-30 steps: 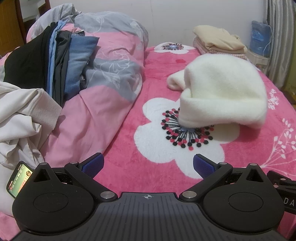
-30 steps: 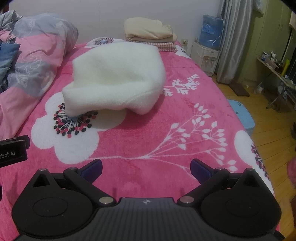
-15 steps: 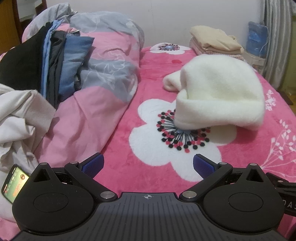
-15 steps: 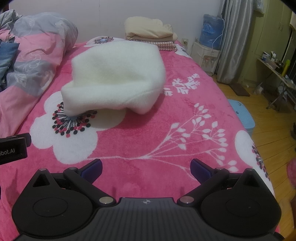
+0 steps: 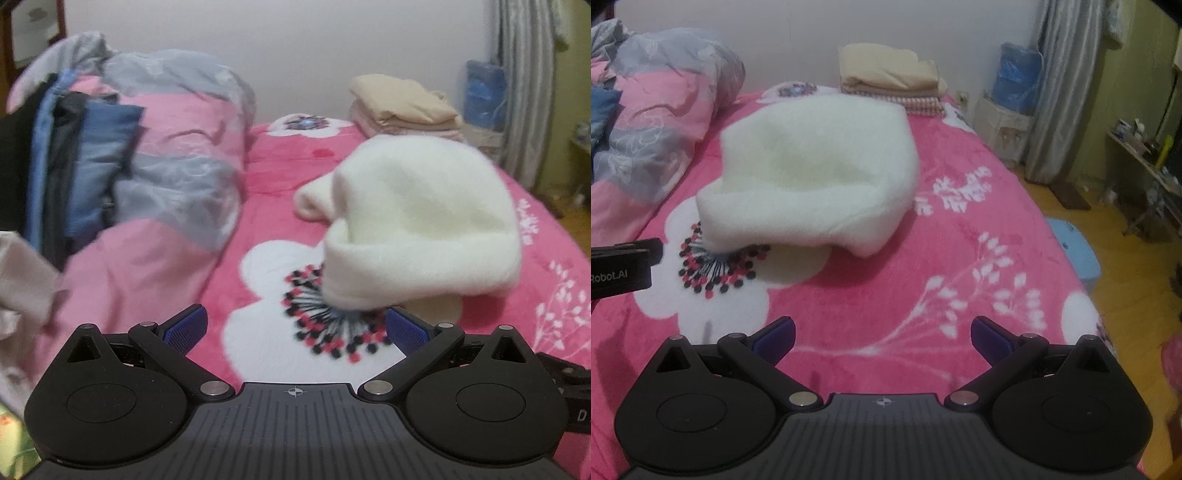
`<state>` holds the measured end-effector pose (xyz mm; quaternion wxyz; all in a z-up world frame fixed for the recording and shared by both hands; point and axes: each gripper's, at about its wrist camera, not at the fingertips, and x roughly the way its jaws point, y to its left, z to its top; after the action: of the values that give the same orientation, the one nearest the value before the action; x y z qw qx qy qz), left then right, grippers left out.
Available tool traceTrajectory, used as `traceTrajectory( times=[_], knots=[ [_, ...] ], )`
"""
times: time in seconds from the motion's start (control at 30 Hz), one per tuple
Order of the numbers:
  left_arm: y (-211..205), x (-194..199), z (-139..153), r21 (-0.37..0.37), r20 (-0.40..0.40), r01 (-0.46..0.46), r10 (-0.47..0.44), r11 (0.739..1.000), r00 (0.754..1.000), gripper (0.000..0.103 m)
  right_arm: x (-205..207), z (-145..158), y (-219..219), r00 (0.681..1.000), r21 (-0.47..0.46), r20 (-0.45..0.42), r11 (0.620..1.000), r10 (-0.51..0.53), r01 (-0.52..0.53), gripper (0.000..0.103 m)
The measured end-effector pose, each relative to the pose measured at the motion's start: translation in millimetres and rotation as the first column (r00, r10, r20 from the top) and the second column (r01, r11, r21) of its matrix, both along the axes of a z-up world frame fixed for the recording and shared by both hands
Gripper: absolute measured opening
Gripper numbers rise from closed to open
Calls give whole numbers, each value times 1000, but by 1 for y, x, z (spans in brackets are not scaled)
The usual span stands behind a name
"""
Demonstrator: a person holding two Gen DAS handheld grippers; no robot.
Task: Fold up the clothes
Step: 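Grasp the cream sweater with the left gripper while the right gripper grasps it too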
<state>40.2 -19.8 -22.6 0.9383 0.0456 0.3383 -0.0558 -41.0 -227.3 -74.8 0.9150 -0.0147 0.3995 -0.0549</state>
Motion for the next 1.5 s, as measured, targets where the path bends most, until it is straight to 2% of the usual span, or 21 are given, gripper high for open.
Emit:
traceTrajectory(
  times=[0.23,0.3,0.37,0.53,0.57,0.6,0.67,0.77,0.8,0.9,0.97,1.03,1.07,1.13,1.2,1.3,1.4,1.5],
  knots=[
    [5,28,-14,-183,56,57,-48,982,997,103,36,14,-18,982,-30,145,993,118,-115,103],
    [5,40,-17,-214,59,63,-52,975,997,103,55,22,-19,972,-49,186,989,143,-136,103],
    [5,53,-20,-243,59,67,-54,968,997,103,78,27,-22,964,-24,211,987,160,-158,103],
    [3,87,-29,-282,42,83,-74,956,996,94,140,34,-23,949,-12,244,979,201,-204,103],
    [2,93,-30,-283,39,90,-83,955,996,88,153,35,-24,949,-1,243,978,201,-207,103],
    [0,99,-32,-283,36,99,-93,954,995,79,166,34,-25,951,18,238,978,197,-207,103],
    [-5,112,-36,-280,21,115,-114,953,993,73,194,33,-28,955,56,228,977,189,-207,103],
    [-13,128,-44,-291,-11,130,-139,948,990,58,233,25,-38,975,143,169,975,147,-172,103],
    [-14,130,-46,-302,-18,129,-141,945,990,55,244,22,-41,979,182,153,970,134,-161,103],
    [-16,133,-52,-331,-34,115,-134,937,990,50,266,9,-57,990,331,107,935,95,-126,103],
    [-15,133,-54,-346,-41,109,-131,932,991,46,275,0,-67,996,435,59,896,72,-90,103],
    [-15,131,-54,-355,-40,115,-138,928,990,41,277,-4,-75,997,529,28,846,66,-71,97],
    [-14,131,-54,-356,-39,120,-143,927,989,37,276,-4,-77,997,563,24,823,72,-73,90],
    [-14,129,-54,-356,-38,133,-157,925,987,30,270,1,-75,993,586,39,803,108,-110,82],
    [-16,126,-54,-347,-38,142,-166,927,985,24,263,7,-68,986,571,42,807,159,-154,66],
    [-17,118,-52,-346,-41,153,-177,926,983,22,253,15,-57,980,548,34,816,196,-182,44],
    [-15,108,-49,-355,-43,166,-194,920,980,20,233,25,-48,973,515,49,829,227,-219,36],
    [-13,95,-46,-365,-45,183,-213,913,976,20,205,37,-38,964,486,78,834,256,-261,33]
  ],
)
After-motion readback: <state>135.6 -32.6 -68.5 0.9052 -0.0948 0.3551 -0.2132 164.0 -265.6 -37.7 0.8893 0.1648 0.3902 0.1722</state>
